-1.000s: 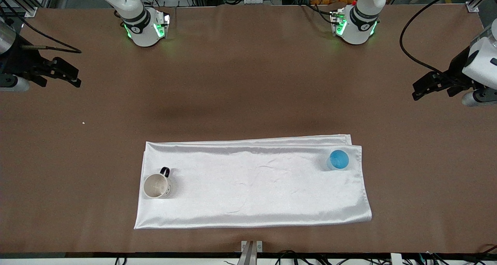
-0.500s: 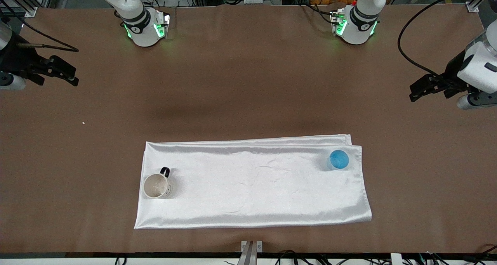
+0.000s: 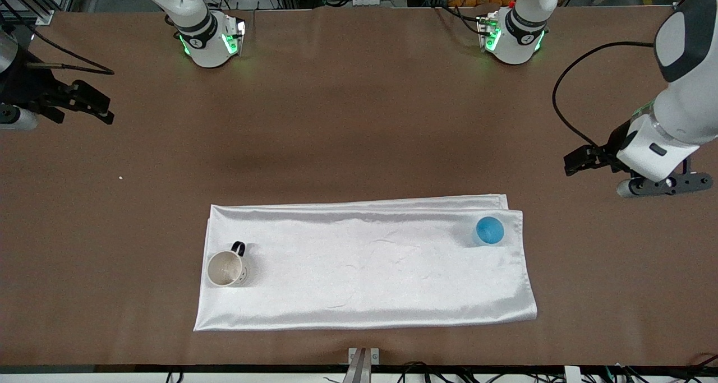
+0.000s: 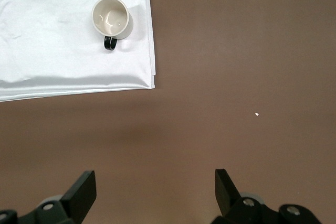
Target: Place blue cup into white mug on table
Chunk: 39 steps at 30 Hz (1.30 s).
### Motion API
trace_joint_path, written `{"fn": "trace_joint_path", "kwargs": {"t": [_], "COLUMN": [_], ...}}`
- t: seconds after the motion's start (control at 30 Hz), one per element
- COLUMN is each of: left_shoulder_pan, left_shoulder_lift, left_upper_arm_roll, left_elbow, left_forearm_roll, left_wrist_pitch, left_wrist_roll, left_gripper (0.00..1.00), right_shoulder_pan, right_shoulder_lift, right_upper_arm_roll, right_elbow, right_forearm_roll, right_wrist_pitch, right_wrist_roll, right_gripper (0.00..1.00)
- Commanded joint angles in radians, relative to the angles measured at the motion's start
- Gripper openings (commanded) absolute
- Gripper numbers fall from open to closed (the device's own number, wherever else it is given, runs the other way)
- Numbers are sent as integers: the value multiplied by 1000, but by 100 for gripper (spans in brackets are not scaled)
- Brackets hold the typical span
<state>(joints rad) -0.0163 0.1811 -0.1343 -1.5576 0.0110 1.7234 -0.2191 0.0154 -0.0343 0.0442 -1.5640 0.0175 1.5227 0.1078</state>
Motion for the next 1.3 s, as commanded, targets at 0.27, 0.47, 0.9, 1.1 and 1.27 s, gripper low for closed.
{"fn": "trace_joint_path", "kwargs": {"t": [0.27, 0.47, 0.9, 1.1, 1.27], "left_shoulder_pan": [-22, -31, -40, -40, -57], "left_shoulder_lift": [90, 141, 241, 281, 293], "left_upper_arm_roll": [-1, -1, -1, -1, 1], "left_elbow": [-81, -87, -87, -93, -122], "left_forearm_roll": [-10, -10, 33, 33, 35], "left_wrist_pitch": [188, 245, 361, 415, 475], "left_wrist_roll": [12, 11, 9, 7, 7], "left_gripper": [100, 100, 100, 100, 100], "right_shoulder_pan": [8, 14, 25, 54, 87], "right_shoulder_lift": [60, 126, 261, 326, 373], "right_upper_arm_roll": [16, 16, 14, 16, 14], "right_elbow": [-5, -5, -16, -21, -21], "right_forearm_roll": [4, 12, 13, 13, 2], "right_wrist_pitch": [62, 99, 214, 310, 395], "right_wrist_roll": [41, 43, 44, 111, 170], "right_gripper": [100, 100, 100, 100, 100]}}
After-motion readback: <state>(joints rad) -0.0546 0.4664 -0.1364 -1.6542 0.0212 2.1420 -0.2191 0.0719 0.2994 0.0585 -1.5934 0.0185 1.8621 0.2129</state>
